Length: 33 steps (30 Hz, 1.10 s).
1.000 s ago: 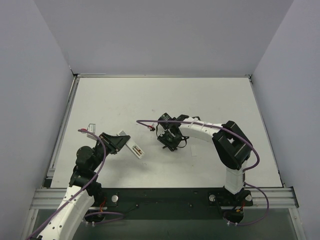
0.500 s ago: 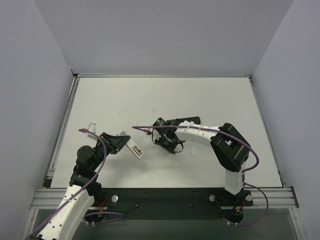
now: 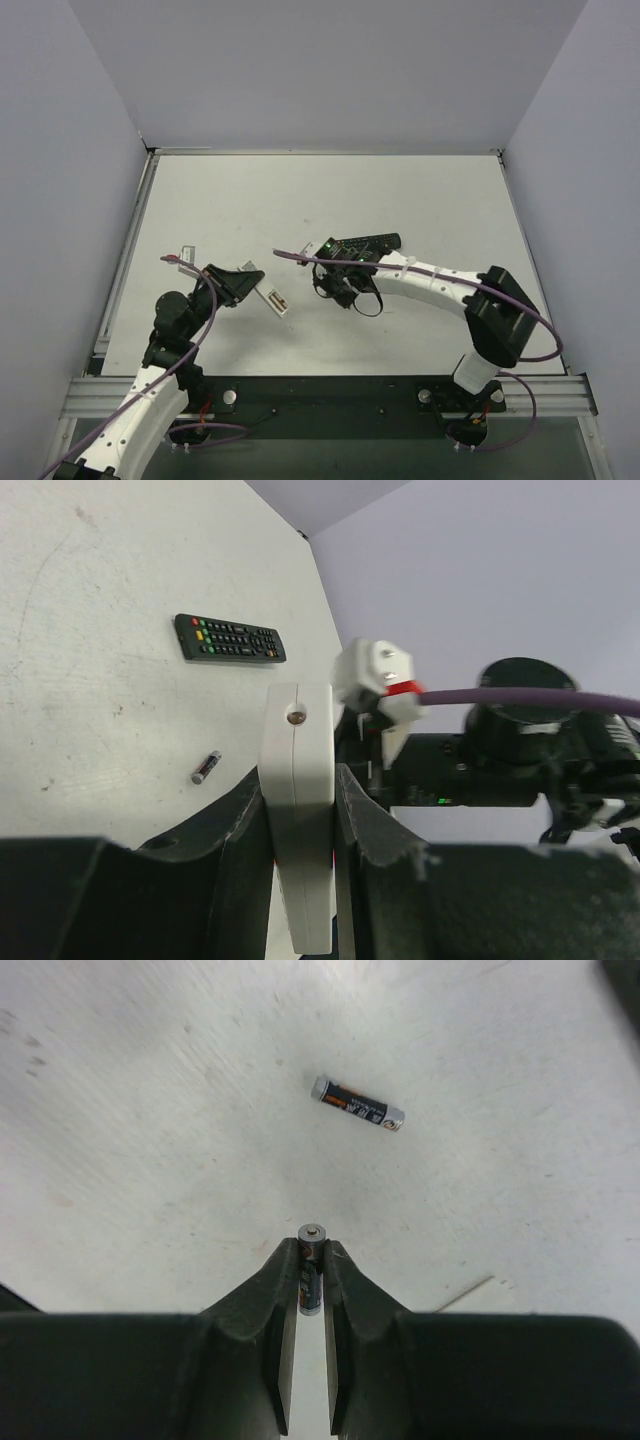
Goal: Load the batteries into the remote control
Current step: Pick up the battery from the center of the board, then load the battery into the remote control.
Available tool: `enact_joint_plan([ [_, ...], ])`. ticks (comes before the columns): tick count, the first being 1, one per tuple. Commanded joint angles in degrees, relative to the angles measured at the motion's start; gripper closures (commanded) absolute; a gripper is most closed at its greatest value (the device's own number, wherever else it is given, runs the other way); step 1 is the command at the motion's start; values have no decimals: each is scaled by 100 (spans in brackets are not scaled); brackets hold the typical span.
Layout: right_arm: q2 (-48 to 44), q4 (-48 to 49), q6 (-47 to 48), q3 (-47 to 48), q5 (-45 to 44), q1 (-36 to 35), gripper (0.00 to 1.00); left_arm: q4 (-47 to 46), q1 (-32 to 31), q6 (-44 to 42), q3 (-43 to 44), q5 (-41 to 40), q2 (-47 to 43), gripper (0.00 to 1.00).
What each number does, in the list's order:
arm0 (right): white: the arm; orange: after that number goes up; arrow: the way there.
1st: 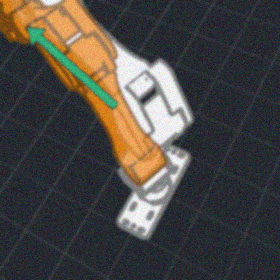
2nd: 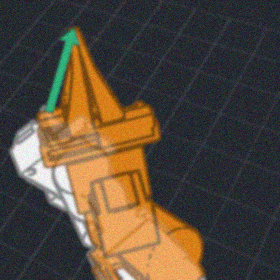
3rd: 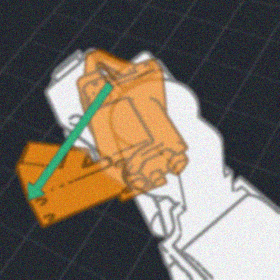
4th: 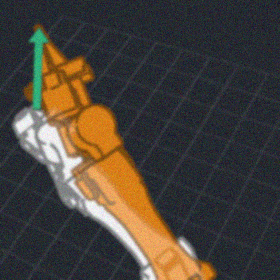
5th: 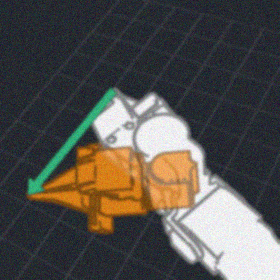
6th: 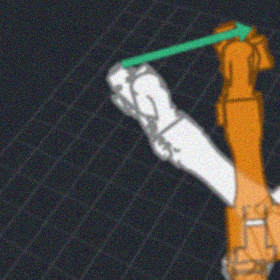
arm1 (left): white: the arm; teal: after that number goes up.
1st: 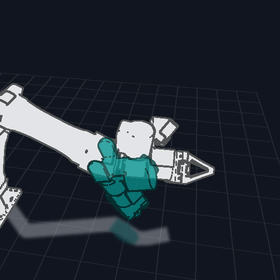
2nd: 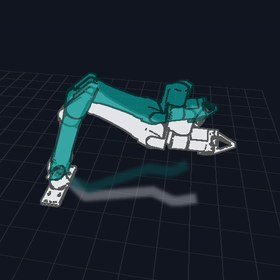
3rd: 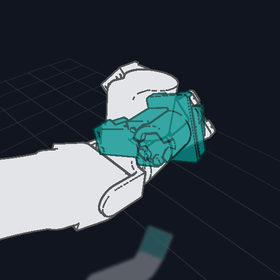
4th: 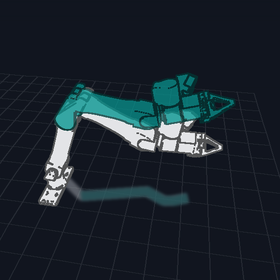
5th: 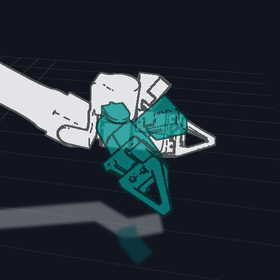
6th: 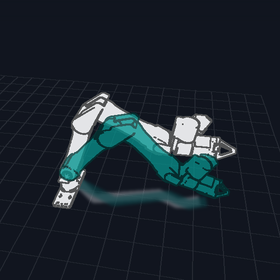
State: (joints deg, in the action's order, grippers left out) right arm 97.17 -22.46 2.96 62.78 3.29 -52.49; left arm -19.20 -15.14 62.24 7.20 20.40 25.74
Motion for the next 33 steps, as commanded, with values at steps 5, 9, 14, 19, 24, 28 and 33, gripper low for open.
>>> enact_joint_plan([
  [5,-1752,742,-972,67,-812,-402,100,-1507,-42,-45,141,368,493,100],
  [9,-2332,1278,-1270,59,-891,-596,100,-1736,-86,-80,272,368,757,100],
  [14,-2729,2201,-1702,-117,-795,-841,100,-2131,-139,68,343,315,1082,100],
  [19,-2624,2921,-1782,-100,-813,-1158,100,-2605,-244,227,422,271,1460,100],
  [24,-2387,3309,-1703,-117,-944,-1483,100,-2843,-367,341,484,148,1627,100],
  [28,-2255,3564,-1702,-187,-1084,-1589,100,-2940,-446,386,528,87,1671,100],
  [33,-2141,3608,-1667,-249,-1269,-1685,100,-2975,-499,438,537,8,1663,100],
])
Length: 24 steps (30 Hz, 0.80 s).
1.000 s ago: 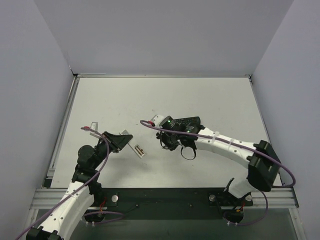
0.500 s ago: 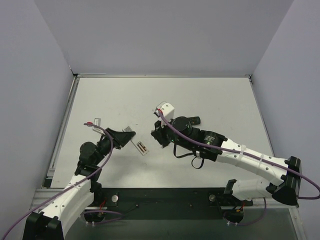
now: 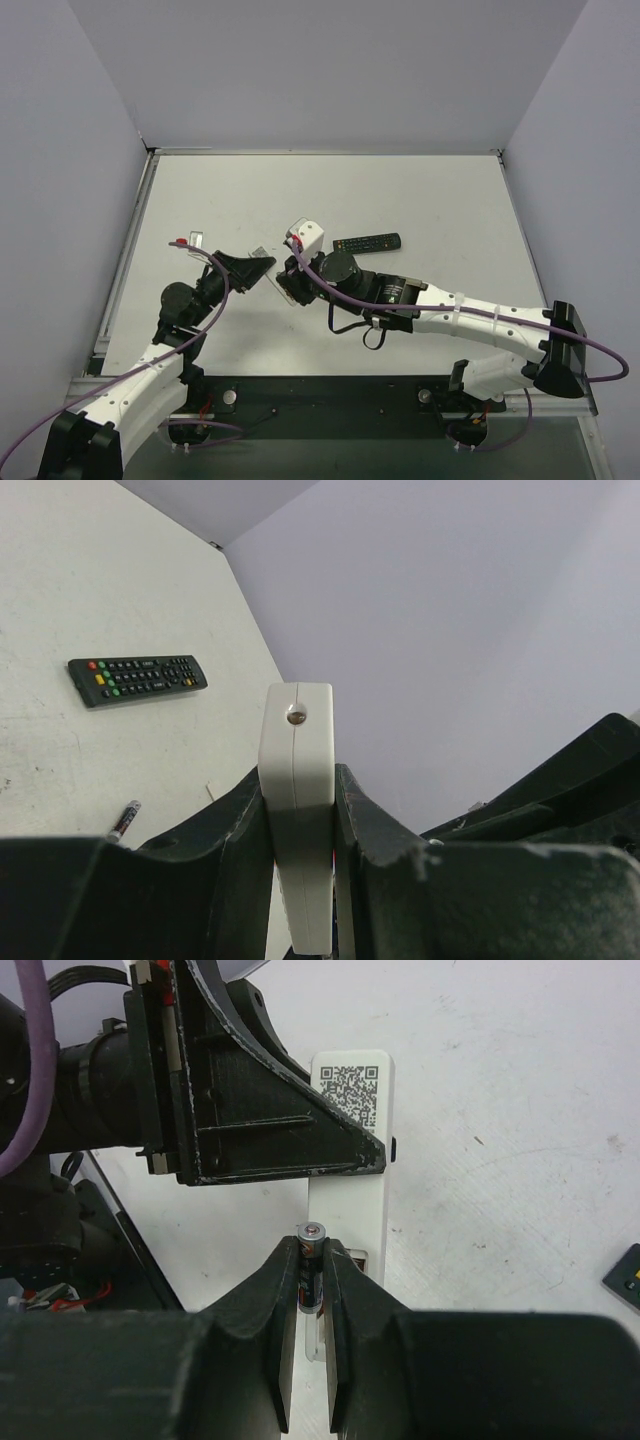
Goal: Load the batteries into the remote control
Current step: Load the battery into the remote control.
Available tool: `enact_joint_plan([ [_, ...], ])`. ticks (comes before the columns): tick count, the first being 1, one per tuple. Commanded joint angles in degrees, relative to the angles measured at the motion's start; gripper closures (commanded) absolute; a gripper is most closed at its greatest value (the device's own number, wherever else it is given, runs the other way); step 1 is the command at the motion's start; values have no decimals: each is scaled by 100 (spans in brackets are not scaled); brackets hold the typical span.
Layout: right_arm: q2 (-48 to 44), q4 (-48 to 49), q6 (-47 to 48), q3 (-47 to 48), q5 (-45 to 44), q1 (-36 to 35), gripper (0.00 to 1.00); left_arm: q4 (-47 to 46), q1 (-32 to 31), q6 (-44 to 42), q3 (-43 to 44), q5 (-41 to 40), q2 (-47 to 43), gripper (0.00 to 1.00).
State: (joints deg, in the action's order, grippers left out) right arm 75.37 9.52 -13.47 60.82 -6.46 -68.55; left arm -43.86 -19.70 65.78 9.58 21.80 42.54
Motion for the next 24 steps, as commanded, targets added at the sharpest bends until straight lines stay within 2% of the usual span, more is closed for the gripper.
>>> enact_joint_plan([
  [1,48,437,2,-70,-338,-88,100,-527,-51,102,290,-150,-27,100],
  [24,135,578,336,-386,-532,-229,100,-624,-157,726,114,-545,-71,100],
])
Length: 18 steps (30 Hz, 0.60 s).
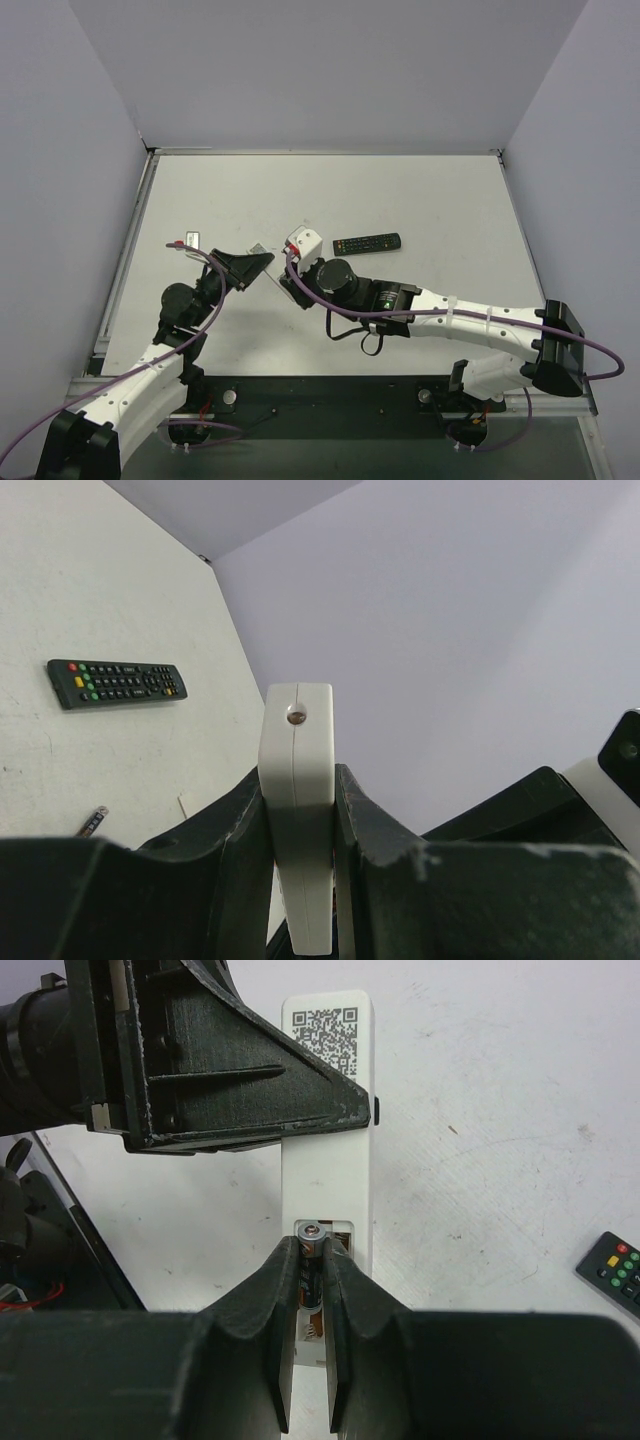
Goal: Load the batteries into the remote control
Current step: Load the battery into the remote control.
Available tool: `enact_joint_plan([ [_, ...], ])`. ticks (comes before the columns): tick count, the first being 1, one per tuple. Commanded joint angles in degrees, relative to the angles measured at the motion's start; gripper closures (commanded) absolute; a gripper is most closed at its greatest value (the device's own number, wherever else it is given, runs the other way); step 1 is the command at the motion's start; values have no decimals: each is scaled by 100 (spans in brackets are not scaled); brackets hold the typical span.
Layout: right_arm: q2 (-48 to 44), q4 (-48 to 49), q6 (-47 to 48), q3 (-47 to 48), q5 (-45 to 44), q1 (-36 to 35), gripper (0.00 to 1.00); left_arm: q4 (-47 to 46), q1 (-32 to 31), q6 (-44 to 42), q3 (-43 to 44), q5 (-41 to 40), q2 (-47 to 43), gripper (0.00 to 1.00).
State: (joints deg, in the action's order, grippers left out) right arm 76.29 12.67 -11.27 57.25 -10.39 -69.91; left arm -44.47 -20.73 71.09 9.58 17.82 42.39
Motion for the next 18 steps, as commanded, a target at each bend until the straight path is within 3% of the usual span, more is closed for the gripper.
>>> enact_joint_plan([
  [1,52,245,125,-21,-156,-102,100,-563,-54,203,114,-148,-56,100],
  [18,53,-10,248,-109,-376,-199,100,-598,-54,309,87,-236,-126,100],
])
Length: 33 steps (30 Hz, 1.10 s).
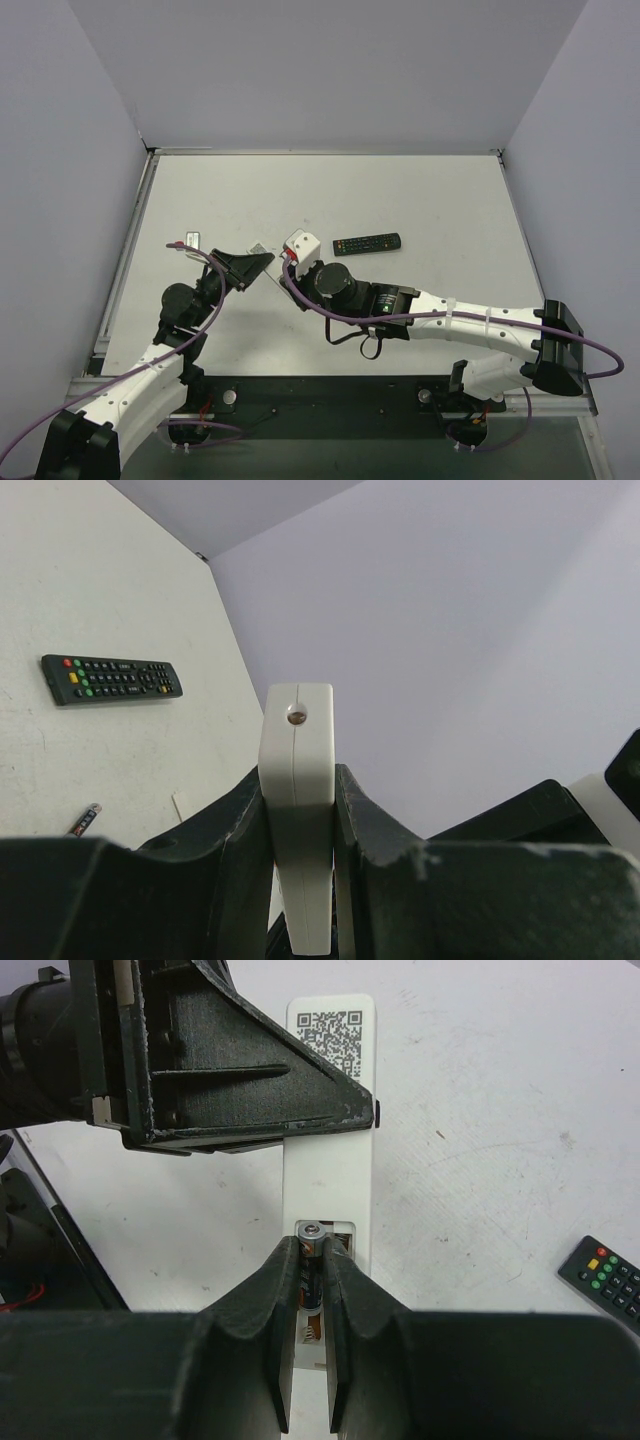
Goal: Load the batteries into the remote control
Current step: Load the battery into the remote control.
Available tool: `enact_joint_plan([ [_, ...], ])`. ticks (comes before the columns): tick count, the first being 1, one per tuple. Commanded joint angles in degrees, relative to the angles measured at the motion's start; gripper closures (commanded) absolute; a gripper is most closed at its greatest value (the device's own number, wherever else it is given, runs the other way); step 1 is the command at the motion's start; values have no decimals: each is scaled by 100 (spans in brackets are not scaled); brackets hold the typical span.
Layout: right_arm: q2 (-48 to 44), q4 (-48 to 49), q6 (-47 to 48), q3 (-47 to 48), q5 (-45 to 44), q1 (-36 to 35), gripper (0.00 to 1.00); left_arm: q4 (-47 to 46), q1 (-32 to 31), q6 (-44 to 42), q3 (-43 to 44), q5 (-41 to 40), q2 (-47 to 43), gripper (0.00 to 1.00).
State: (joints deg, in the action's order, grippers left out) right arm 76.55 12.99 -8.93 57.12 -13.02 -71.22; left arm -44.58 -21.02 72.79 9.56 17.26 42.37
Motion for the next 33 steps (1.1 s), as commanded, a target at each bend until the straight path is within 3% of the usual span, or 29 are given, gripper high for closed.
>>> enact_joint_plan([
  [1,18,-34,23,-105,-131,-67,100,-596,-25,147,90,-187,-124,100],
  [12,26,-43,14,-149,-237,-67,100,-605,-25,191,98,-170,-159,100],
  [21,132,-95,154,-70,308,-67,100,-526,-25,130,98,-126,-141,100],
  [33,44,-209,-3,-114,-403,-59,100,-262,-34,-11,151,-65,-282,100],
])
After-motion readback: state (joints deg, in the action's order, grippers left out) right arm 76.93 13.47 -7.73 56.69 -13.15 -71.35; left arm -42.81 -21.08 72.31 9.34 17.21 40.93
